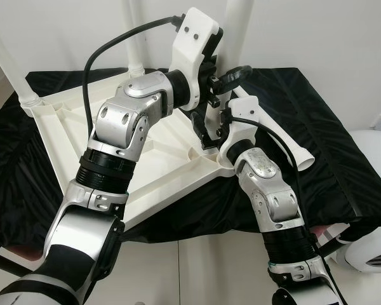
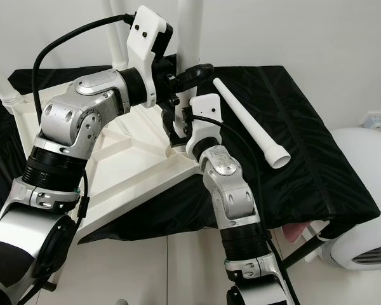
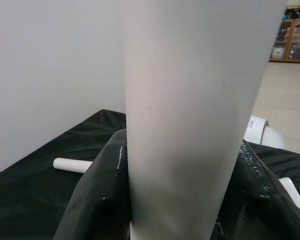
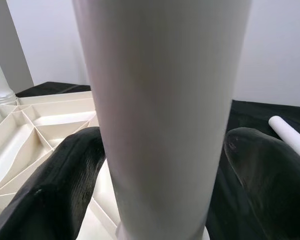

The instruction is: Building children table

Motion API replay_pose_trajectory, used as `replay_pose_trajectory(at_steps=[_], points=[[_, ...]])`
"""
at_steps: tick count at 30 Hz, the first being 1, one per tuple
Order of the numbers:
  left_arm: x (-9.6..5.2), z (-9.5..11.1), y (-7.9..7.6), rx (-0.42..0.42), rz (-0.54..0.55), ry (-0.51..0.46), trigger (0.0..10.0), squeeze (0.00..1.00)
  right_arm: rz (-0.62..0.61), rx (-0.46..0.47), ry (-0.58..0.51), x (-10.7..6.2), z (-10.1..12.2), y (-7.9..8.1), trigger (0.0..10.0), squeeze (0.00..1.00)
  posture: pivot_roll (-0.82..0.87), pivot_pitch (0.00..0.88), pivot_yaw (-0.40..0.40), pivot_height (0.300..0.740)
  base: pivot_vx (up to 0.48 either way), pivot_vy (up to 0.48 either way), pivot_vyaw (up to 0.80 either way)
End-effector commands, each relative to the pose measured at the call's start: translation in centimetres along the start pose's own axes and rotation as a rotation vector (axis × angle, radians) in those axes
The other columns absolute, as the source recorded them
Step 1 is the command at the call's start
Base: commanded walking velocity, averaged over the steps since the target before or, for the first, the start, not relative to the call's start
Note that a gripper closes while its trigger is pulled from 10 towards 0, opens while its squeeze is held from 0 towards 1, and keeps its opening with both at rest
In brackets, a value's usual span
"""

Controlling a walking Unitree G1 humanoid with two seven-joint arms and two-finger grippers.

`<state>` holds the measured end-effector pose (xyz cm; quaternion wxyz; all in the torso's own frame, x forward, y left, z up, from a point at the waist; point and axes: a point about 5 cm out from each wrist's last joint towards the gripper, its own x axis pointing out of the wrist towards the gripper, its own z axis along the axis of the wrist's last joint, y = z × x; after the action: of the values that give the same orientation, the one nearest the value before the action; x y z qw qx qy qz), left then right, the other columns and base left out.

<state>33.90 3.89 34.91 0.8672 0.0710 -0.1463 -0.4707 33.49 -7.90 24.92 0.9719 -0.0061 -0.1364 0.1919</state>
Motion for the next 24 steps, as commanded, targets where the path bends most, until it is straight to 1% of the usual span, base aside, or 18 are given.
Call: replay_pose_trajectory(at_steps=[1,2,4,6,7,12,14,15,16,17,22,23,24], points=[[0.12,0.29,0.3,0.009,0.063,-0.016,10.0,0.0,0.02,-0.011,-0.03,0.15,0.69,0.37,7.6,0.0,-0.06,0.073,0.012,0.74,0.0,0.0,0.0],[0.13,0.29,0.29,0.009,0.062,-0.016,10.0,0.0,0.02,-0.01,-0.03,0.16,0.7,0.36,4.7,0.0,-0.06,0.073,0.012,0.74,0.0,0.0,0.0],[0.15,0.29,0.28,0.008,0.062,-0.017,10.0,0.0,0.02,-0.011,-0.029,0.16,0.67,0.36,4.4,0.0,-0.06,0.073,0.012,0.74,0.0,0.0,0.0],[0.16,0.3,0.25,0.005,0.061,-0.018,10.0,0.0,0.021,-0.017,-0.029,0.15,0.68,0.35,4.5,0.0,-0.06,0.074,0.012,0.74,0.0,0.0,0.0],[0.18,0.31,0.21,0.005,0.058,-0.018,10.0,0.0,0.026,-0.02,-0.03,0.14,0.69,0.37,4.0,0.0,-0.06,0.074,0.013,0.74,0.0,0.0,0.0],[0.19,0.31,0.21,0.006,0.058,-0.018,10.0,0.0,0.026,-0.021,-0.03,0.16,0.68,0.36,3.8,0.0,-0.06,0.073,0.014,0.74,0.0,0.0,0.0],[0.2,0.32,0.17,0.006,0.056,-0.018,10.0,0.0,0.028,-0.026,-0.03,0.17,0.68,0.38,6.3,0.0,-0.06,0.075,0.016,0.74,0.0,0.0,0.0],[0.2,0.32,0.17,0.006,0.056,-0.018,10.0,0.0,0.028,-0.026,-0.03,0.17,0.68,0.38,6.3,0.0,-0.06,0.075,0.016,0.74,0.0,0.0,0.0],[0.21,0.31,0.15,0.006,0.055,-0.018,10.0,0.0,0.029,-0.028,-0.03,0.17,0.67,0.38,7.6,0.0,-0.06,0.075,0.015,0.74,0.0,0.0,0.0],[0.21,0.3,0.13,0.006,0.054,-0.018,10.0,0.0,0.03,-0.033,-0.03,0.18,0.67,0.39,10.0,0.0,-0.06,0.075,0.016,0.74,0.0,0.0,0.0],[0.23,0.24,0.0,0.004,0.048,-0.016,10.0,0.0,0.032,-0.051,-0.032,0.16,0.66,0.39,10.0,0.0,-0.06,0.071,0.018,0.74,0.0,0.0,0.0],[0.27,0.15,-0.12,0.009,0.044,-0.013,10.0,0.0,0.042,-0.051,-0.036,0.13,0.66,0.47,3.3,0.0,-0.06,0.068,0.018,0.74,0.0,0.0,0.0],[0.27,0.15,-0.12,0.009,0.044,-0.013,10.0,0.0,0.042,-0.051,-0.036,0.13,0.66,0.47,3.3,0.0,-0.06,0.068,0.018,0.74,0.0,0.0,0.0]])
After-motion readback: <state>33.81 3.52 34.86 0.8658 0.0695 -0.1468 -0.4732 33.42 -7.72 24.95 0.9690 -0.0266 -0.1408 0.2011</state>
